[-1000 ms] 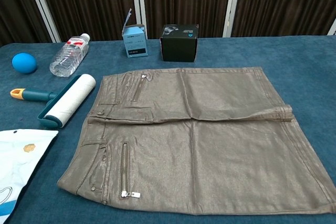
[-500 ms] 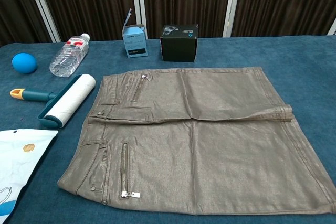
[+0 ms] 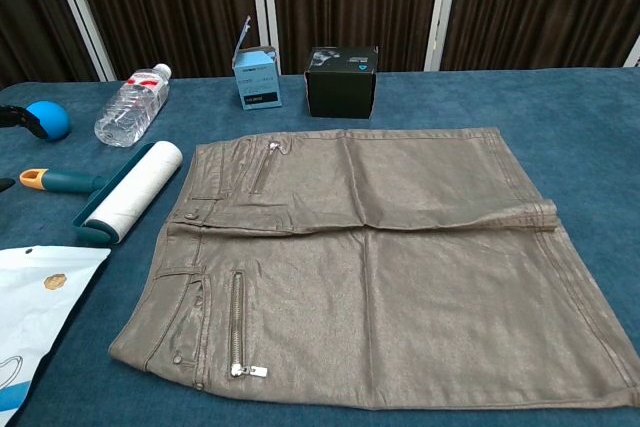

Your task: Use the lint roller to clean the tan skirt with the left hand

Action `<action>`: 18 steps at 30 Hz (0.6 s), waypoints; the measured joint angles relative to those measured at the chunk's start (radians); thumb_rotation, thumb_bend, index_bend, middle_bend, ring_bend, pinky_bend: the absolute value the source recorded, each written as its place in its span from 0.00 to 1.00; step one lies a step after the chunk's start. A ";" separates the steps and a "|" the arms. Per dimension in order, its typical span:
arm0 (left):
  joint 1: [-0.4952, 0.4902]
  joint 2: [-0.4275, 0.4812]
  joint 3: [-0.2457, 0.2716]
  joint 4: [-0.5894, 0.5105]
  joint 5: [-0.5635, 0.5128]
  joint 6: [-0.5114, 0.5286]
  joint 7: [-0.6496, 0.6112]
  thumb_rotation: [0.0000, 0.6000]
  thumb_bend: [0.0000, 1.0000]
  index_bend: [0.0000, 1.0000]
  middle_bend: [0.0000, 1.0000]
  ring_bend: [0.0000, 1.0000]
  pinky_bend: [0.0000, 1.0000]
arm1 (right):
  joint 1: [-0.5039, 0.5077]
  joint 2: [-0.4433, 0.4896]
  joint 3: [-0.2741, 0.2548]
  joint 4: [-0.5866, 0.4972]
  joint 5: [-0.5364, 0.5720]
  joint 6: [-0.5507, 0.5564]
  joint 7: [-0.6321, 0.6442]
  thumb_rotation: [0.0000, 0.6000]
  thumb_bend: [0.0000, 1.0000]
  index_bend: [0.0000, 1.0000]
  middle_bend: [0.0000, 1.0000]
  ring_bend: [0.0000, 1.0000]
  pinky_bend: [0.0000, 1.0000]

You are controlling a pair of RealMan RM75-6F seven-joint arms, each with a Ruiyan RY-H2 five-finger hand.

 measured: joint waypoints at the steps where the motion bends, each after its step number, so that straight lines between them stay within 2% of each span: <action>1: -0.008 -0.018 0.005 0.029 0.004 -0.010 -0.013 1.00 0.42 0.23 0.13 0.11 0.17 | 0.001 -0.002 0.000 0.003 0.010 -0.005 -0.005 1.00 0.00 0.00 0.00 0.00 0.00; 5: -0.033 -0.078 0.019 0.127 0.022 -0.033 -0.068 1.00 0.45 0.27 0.15 0.13 0.19 | 0.005 -0.009 0.001 0.013 0.028 -0.015 -0.022 1.00 0.00 0.00 0.00 0.00 0.00; 13: -0.082 -0.202 0.049 0.308 0.083 -0.021 -0.205 1.00 0.46 0.27 0.15 0.13 0.19 | 0.011 -0.016 0.005 0.027 0.060 -0.028 -0.030 1.00 0.00 0.00 0.00 0.00 0.00; 18: -0.113 -0.243 0.055 0.344 0.092 -0.036 -0.221 1.00 0.47 0.27 0.15 0.13 0.20 | 0.013 -0.017 0.005 0.031 0.065 -0.032 -0.028 1.00 0.00 0.00 0.00 0.00 0.00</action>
